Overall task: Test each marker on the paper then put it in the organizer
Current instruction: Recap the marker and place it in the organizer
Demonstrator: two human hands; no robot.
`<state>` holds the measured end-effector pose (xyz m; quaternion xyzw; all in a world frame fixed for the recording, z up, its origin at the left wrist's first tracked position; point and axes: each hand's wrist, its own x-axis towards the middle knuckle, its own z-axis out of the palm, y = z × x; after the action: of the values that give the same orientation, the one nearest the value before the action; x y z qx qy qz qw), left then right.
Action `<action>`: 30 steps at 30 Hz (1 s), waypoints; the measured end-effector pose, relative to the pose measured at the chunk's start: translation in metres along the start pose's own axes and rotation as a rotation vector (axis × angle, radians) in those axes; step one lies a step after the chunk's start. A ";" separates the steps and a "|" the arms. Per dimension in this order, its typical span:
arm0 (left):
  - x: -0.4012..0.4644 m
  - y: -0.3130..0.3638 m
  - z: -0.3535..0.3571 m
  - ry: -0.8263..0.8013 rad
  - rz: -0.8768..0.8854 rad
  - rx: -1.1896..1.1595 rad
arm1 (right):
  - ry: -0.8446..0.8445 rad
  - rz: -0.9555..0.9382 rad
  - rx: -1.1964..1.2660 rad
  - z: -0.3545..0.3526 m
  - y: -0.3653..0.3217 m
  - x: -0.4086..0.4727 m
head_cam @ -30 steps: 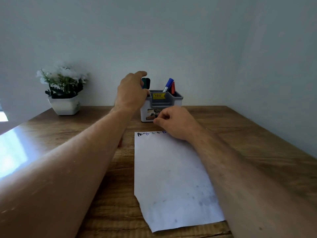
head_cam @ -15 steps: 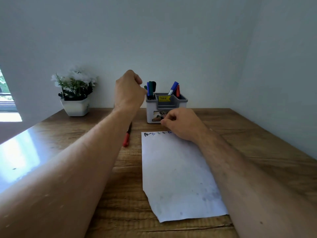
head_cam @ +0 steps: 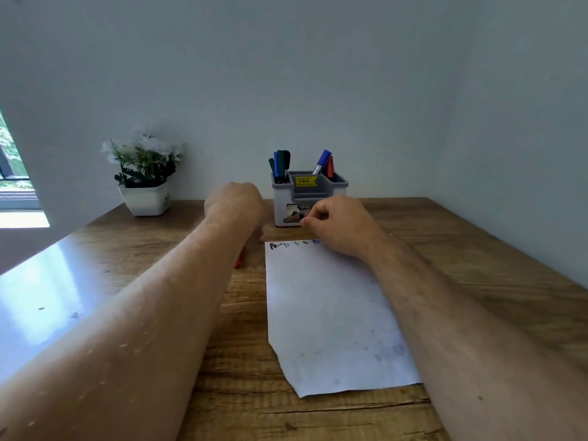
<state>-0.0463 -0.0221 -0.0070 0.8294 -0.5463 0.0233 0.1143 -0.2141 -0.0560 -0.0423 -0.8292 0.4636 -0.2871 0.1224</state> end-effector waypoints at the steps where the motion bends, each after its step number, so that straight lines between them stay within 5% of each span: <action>1: -0.001 0.001 -0.001 0.024 0.006 0.027 | 0.000 -0.001 -0.002 0.000 0.000 0.001; 14: -0.003 0.010 0.006 0.069 0.034 0.165 | 0.008 -0.024 -0.007 0.000 0.003 0.002; 30: 0.006 0.010 0.004 0.071 0.050 -0.126 | 0.033 -0.014 -0.012 0.002 0.004 0.004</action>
<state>-0.0535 -0.0321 -0.0080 0.8053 -0.5629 0.0211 0.1850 -0.2145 -0.0620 -0.0442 -0.8284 0.4612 -0.2989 0.1079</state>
